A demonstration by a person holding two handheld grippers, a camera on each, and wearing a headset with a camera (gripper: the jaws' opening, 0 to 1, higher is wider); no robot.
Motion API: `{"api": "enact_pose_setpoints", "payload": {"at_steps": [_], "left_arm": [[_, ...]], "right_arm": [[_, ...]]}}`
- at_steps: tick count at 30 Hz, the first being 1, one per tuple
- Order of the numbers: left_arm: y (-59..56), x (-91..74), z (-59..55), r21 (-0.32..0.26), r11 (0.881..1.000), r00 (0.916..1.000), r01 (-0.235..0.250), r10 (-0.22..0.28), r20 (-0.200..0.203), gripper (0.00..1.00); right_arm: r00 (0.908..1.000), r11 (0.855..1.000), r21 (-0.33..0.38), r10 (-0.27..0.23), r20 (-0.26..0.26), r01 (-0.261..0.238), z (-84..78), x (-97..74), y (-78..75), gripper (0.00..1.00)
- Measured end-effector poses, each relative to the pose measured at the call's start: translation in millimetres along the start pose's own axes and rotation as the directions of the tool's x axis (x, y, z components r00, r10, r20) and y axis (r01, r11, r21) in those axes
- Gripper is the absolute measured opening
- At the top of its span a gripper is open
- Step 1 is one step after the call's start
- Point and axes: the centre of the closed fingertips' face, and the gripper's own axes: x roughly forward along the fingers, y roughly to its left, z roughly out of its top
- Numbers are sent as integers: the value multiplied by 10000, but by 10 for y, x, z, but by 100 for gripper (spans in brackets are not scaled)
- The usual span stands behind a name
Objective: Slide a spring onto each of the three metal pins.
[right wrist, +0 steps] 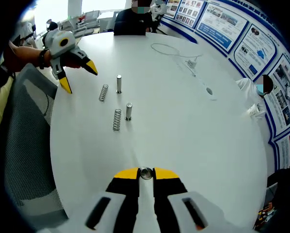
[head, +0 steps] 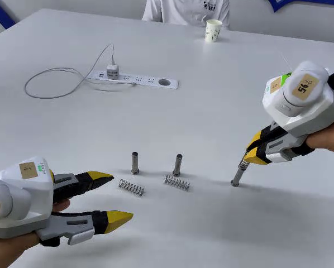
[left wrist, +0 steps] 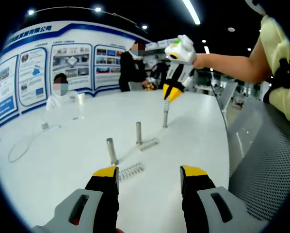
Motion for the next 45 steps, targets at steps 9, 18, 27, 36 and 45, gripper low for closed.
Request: {"api": "enact_pose_setpoints", "payload": {"at_steps": [9, 18, 27, 36, 45], "left_arm": [[-4, -1, 2, 10, 10000, 10000, -16, 16, -29, 52], [-12, -17, 13, 47, 10000, 10000, -28, 29, -63, 52], [-11, -29, 27, 62, 9999, 9999, -88, 89, -66, 52], [-18, -32, 12, 13, 9999, 9999, -138, 138, -70, 52], [-13, -41, 6, -11, 9999, 9999, -167, 167, -47, 52]], "right_arm": [[9997, 9999, 61, 114, -227, -112, -69, 131, 27, 11], [9994, 9998, 170, 115, -318, -110, -124, 266, 20, 11], [9990, 9993, 328, 182, -402, -169, -172, 372, -2, 11], [9985, 9990, 418, 188, -523, -166, -230, 449, -27, 12], [9989, 9990, 420, 161, -429, -143, -215, 462, -40, 16]]}}
